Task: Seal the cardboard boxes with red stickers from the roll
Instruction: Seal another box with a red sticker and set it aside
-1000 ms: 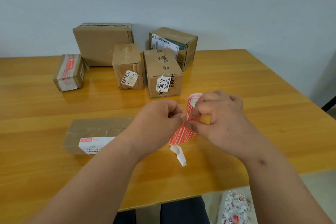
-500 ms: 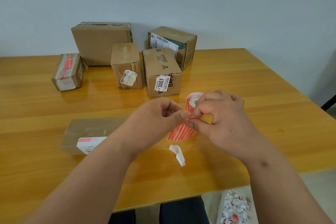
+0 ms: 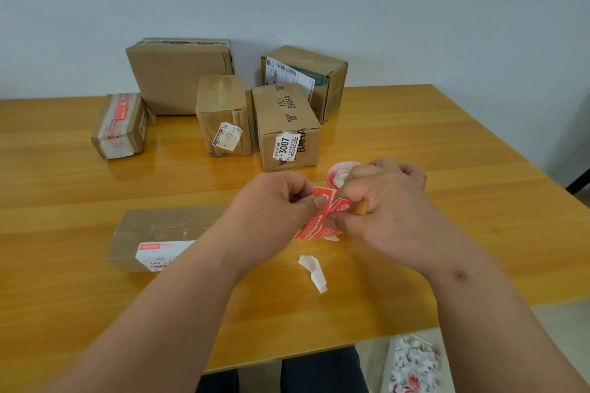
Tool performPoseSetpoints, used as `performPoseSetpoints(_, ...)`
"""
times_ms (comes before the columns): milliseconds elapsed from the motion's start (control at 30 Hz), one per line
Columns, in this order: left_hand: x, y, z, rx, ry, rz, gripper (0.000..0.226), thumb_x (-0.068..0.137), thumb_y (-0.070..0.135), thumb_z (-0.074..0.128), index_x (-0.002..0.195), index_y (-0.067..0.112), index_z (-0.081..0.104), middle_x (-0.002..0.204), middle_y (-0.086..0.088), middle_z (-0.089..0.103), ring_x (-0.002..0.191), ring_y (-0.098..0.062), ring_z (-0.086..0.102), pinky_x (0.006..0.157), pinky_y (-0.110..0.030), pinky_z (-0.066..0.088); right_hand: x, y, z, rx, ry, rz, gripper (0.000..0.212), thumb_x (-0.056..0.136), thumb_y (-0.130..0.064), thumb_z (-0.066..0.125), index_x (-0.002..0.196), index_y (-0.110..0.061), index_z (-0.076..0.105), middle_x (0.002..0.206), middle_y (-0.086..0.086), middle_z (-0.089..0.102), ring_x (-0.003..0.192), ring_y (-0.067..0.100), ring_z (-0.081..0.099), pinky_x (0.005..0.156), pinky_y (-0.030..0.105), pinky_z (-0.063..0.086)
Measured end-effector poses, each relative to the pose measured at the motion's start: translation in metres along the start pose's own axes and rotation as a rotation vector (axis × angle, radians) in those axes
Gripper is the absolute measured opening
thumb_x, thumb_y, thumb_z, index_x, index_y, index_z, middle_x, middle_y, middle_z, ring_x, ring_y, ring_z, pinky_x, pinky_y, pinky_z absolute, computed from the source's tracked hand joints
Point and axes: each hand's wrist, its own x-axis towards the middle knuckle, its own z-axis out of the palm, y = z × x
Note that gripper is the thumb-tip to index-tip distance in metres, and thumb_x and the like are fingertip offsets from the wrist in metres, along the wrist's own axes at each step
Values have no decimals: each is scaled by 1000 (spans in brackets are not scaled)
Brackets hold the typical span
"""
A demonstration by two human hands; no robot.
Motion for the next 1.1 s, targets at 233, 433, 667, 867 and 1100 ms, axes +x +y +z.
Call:
performPoseSetpoints(233, 0, 4, -1, -60, 19, -27, 21, 94, 28, 59, 83, 14, 67, 68, -1, 64, 31, 3, 42, 34, -7, 30, -1, 3, 3, -8, 57, -35, 20, 75, -41, 75, 68, -24, 67, 77, -24, 47, 97, 7, 40, 93, 38, 17)
performPoseSetpoints(433, -2, 4, -9, -71, -73, -32, 13, 89, 27, 66, 87, 16, 72, 68, 3, 66, 31, 3, 44, 35, -8, 32, 2, 3, 1, -1, 31, -18, 22, 74, -47, 74, 73, -26, 70, 102, -21, 58, 103, 5, 41, 94, 36, 17)
performPoseSetpoints(667, 5, -2, -1, 12, -17, 11, 16, 90, 29, 66, 75, 23, 68, 61, 11, 63, 49, 3, 53, 49, -15, 42, 5, 1, -2, 26, -68, 37, 29, 69, -44, 78, 62, -20, 64, 71, -15, 57, 96, 5, 40, 100, 41, 18)
performPoseSetpoints(867, 8, -7, 2, -40, 1, -15, 14, 90, 29, 65, 80, 21, 69, 76, -1, 72, 66, -16, 65, 63, -31, 54, 2, 0, 0, 22, -5, -4, 19, 70, -42, 79, 64, -27, 70, 86, -20, 62, 103, 5, 42, 98, 42, 17)
performPoseSetpoints(1100, 8, -6, 3, -89, 23, -20, 12, 90, 32, 65, 82, 23, 68, 81, 5, 73, 75, -10, 69, 68, -26, 56, 2, -4, -7, -5, -28, 29, 27, 67, -50, 77, 68, -27, 64, 98, -18, 61, 99, 2, 39, 100, 38, 18)
